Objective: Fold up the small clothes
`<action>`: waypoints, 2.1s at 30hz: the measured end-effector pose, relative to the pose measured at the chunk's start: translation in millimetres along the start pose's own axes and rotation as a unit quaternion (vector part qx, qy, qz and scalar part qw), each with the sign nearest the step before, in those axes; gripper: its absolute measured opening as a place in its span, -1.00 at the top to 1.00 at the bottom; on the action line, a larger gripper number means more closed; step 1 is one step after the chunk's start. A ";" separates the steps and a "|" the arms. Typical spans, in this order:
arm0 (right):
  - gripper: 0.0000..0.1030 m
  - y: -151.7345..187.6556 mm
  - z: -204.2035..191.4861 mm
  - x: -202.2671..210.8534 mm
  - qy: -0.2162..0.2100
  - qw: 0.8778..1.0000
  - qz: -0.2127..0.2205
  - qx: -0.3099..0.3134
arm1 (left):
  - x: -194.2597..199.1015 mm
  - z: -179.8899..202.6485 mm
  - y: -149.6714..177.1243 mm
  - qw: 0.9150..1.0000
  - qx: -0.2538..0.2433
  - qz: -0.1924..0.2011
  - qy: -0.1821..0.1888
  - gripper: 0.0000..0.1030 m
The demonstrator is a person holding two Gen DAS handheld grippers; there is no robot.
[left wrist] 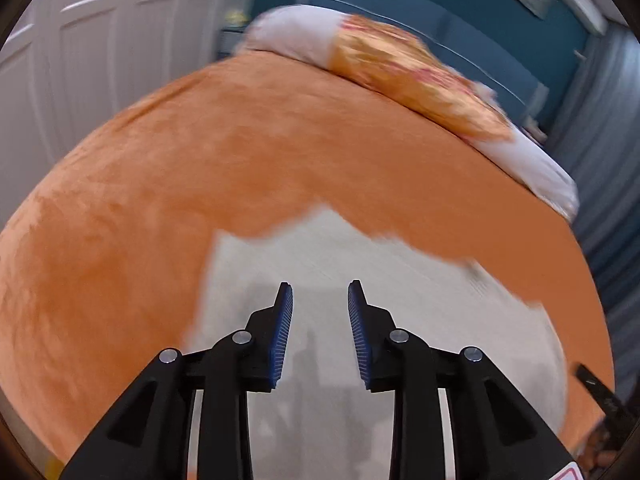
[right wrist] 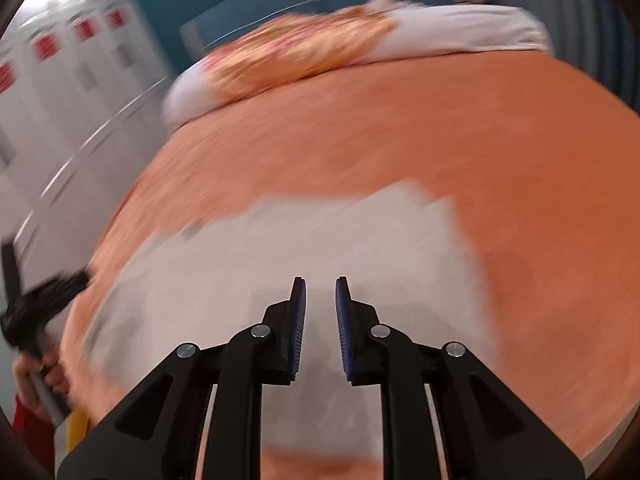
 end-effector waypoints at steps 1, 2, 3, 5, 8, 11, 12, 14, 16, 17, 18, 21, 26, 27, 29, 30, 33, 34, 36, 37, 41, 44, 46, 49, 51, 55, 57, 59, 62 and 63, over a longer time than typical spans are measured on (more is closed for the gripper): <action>0.69 15.4 -16.9 -0.4 -0.019 1.000 -0.016 0.005 | 3.1 15.7 14.8 1.000 -0.015 -0.014 0.011 0.48; 0.70 29.4 -38.6 -9.2 -0.039 0.999 -0.031 0.007 | 3.0 36.2 40.4 0.998 -0.040 -0.040 0.023 0.48; 0.70 50.2 -61.0 -15.6 -0.061 0.997 -0.052 0.016 | 0.2 45.8 53.8 0.997 -0.054 -0.054 0.024 0.48; 0.70 71.8 -80.2 -24.9 -0.059 0.995 -0.072 0.040 | -8.3 55.7 89.8 0.993 -0.077 -0.091 0.015 0.47; 0.75 90.9 -67.5 -22.7 -0.012 0.995 -0.077 0.057 | -5.0 36.1 105.5 0.994 -0.060 -0.093 0.004 0.52; 0.80 93.8 -9.1 -4.7 0.038 0.997 -0.073 0.001 | 10.7 -6.2 99.6 0.995 -0.026 -0.091 -0.032 0.65; 0.86 95.7 17.2 4.4 0.053 0.996 -0.071 -0.021 | 14.7 -22.1 99.3 0.995 -0.016 -0.091 -0.044 0.67; 1.00 99.2 45.9 14.9 0.062 0.994 -0.072 -0.048 | 18.8 -49.7 102.2 0.994 0.017 -0.100 -0.035 0.85; 1.00 103.3 67.4 24.6 0.120 0.988 -0.079 -0.046 | 25.0 -60.8 107.0 0.994 0.049 -0.100 -0.015 0.85; 1.00 104.9 70.9 28.4 0.112 0.989 -0.076 -0.059 | 27.7 -60.4 108.4 0.994 0.050 -0.097 -0.018 0.85; 1.00 105.0 72.7 32.0 0.112 0.988 -0.076 -0.073 | 28.1 -58.4 108.8 0.994 0.045 -0.095 -0.027 0.85; 0.88 102.0 50.2 42.1 0.112 0.990 -0.056 -0.065 | 35.7 -52.0 110.4 0.993 0.039 -0.098 -0.054 0.87; 0.88 73.0 -22.9 29.3 0.031 0.998 -0.045 -0.003 | 51.8 -66.2 103.9 0.991 0.088 -0.082 -0.057 0.58; 0.88 66.6 -34.5 21.8 0.020 0.999 -0.046 0.006 | 53.9 -70.4 101.9 0.990 0.102 -0.078 -0.056 0.47; 0.88 57.8 -60.6 1.3 -0.008 0.998 -0.054 0.013 | 59.4 -82.5 97.5 0.988 0.132 -0.067 -0.052 0.29; 0.88 55.6 -70.4 -6.5 -0.014 0.998 -0.059 0.017 | 61.4 -87.2 95.9 0.986 0.144 -0.063 -0.051 0.24; 0.88 54.2 -96.1 -36.9 -0.014 0.996 -0.075 0.041 | 60.4 -96.6 91.3 0.982 0.174 -0.062 -0.038 0.12; 0.88 53.7 -103.6 -49.8 -0.013 0.995 -0.086 0.045 | 59.4 -97.8 90.8 0.981 0.181 -0.063 -0.034 0.07; 0.88 60.5 -106.4 -70.8 -0.005 0.993 -0.110 0.047 | 52.6 -99.1 88.3 0.979 0.190 -0.068 -0.027 0.00; 0.89 65.2 -103.5 -75.3 -0.002 0.991 -0.122 0.049 | 48.2 -97.9 87.3 0.979 0.191 -0.069 -0.025 -0.03; 0.94 75.5 -96.8 -94.0 -0.001 0.991 -0.130 0.033 | 26.6 -95.8 87.5 0.976 0.199 -0.083 -0.034 -0.28; 0.94 75.2 -91.5 -97.5 -0.014 0.991 -0.134 0.005 | 16.2 -96.7 87.2 0.973 0.215 -0.071 -0.043 -0.42; 0.94 75.4 -91.2 -98.3 -0.023 0.991 -0.133 -0.006 | 13.9 -94.3 83.9 0.974 0.214 -0.060 -0.051 -0.44; 0.94 77.1 -87.8 -93.6 -0.030 0.991 -0.128 -0.010 | 10.1 -85.5 76.7 0.976 0.208 -0.059 -0.037 -0.16; 0.94 75.0 -82.4 -84.8 -0.034 0.992 -0.120 -0.014 | 12.9 -77.3 70.2 0.977 0.207 -0.059 -0.007 0.42; 0.54 71.4 -81.7 -46.7 -0.049 0.996 -0.071 -0.011 | 42.0 -40.4 41.9 0.989 0.146 -0.017 0.024 0.62; 0.35 74.8 -76.5 -27.1 -0.051 0.997 -0.055 -0.005 | 60.6 -8.8 24.2 0.994 0.103 0.008 0.038 0.66; 0.35 82.3 -64.8 -6.9 -0.052 0.997 -0.052 -0.009 | 72.8 23.4 12.3 0.995 0.074 0.026 0.057 0.67; 0.35 93.5 -41.5 20.1 -0.046 0.997 -0.051 -0.026 | 84.5 75.2 1.8 0.994 0.043 0.041 0.097 0.68; 0.35 98.1 -29.7 31.8 -0.040 0.998 -0.048 -0.032 | 87.1 95.2 -0.2 0.992 0.033 0.042 0.114 0.69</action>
Point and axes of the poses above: each gripper's, at about its wrist camera, not at the fingertips, and x roughly against the way its jaws point, z to its right, y to its underside, the point moved 4 cm from there along -x, roughly the way its jaws point, and after that the axes turned 10 degrees about z, right-handed, at the moved point
